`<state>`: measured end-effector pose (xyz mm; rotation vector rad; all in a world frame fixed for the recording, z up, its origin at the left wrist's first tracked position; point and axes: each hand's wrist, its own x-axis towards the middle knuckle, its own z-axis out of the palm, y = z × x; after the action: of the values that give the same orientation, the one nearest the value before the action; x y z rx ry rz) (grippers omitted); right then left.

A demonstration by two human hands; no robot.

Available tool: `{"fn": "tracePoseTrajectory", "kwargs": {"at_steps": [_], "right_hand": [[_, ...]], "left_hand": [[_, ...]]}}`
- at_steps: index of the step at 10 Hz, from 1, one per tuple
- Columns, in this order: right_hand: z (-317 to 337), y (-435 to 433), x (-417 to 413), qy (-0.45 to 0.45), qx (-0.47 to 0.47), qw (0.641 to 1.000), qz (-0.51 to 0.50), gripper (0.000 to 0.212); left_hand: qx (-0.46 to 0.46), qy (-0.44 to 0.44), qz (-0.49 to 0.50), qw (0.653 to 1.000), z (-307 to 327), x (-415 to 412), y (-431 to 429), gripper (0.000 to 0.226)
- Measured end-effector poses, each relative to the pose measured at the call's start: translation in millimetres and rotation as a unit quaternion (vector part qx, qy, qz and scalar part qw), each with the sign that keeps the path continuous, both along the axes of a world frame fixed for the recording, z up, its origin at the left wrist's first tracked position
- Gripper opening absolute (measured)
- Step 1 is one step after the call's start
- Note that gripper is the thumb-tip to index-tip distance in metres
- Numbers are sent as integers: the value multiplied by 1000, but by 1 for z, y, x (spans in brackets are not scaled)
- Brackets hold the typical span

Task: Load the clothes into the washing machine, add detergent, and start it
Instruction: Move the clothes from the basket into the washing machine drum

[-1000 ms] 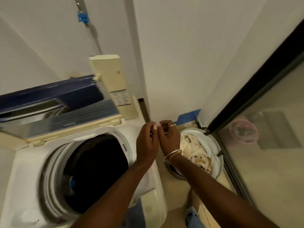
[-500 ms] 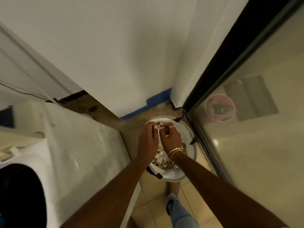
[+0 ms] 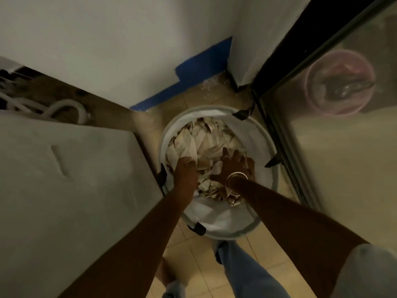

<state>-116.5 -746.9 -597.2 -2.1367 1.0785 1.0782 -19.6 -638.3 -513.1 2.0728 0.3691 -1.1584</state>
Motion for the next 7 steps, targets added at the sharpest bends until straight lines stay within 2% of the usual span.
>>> {"fn": "tracePoseTrajectory", "kwargs": {"at_steps": [1,2,3,4,5,6,7], "right_hand": [[-30,6,1,41,-22,999,1,130],[-42,10,-5,28,-80,994,76,96],[-38,-6,-15,1,-88,978,188,57],[-19,-16,-12,-51,-57,985,154,45],[26,-19,-5,-171,-25,984,40,37],[77,-6,-3,-317,38,936,-146,40],[106,-2,1,-381,66,895,-222,30]], "left_hand": [[11,2,23,1000,-21,2,-2,34],[12,7,24,1000,-34,-1,2,36],[18,-2,-14,1000,-36,-5,8,41],[24,-4,-65,998,-30,-5,11,46],[11,-28,-209,977,-7,-6,20,66],[-26,-68,-373,925,18,-2,32,128],[-29,-91,-474,875,40,6,34,150]]}}
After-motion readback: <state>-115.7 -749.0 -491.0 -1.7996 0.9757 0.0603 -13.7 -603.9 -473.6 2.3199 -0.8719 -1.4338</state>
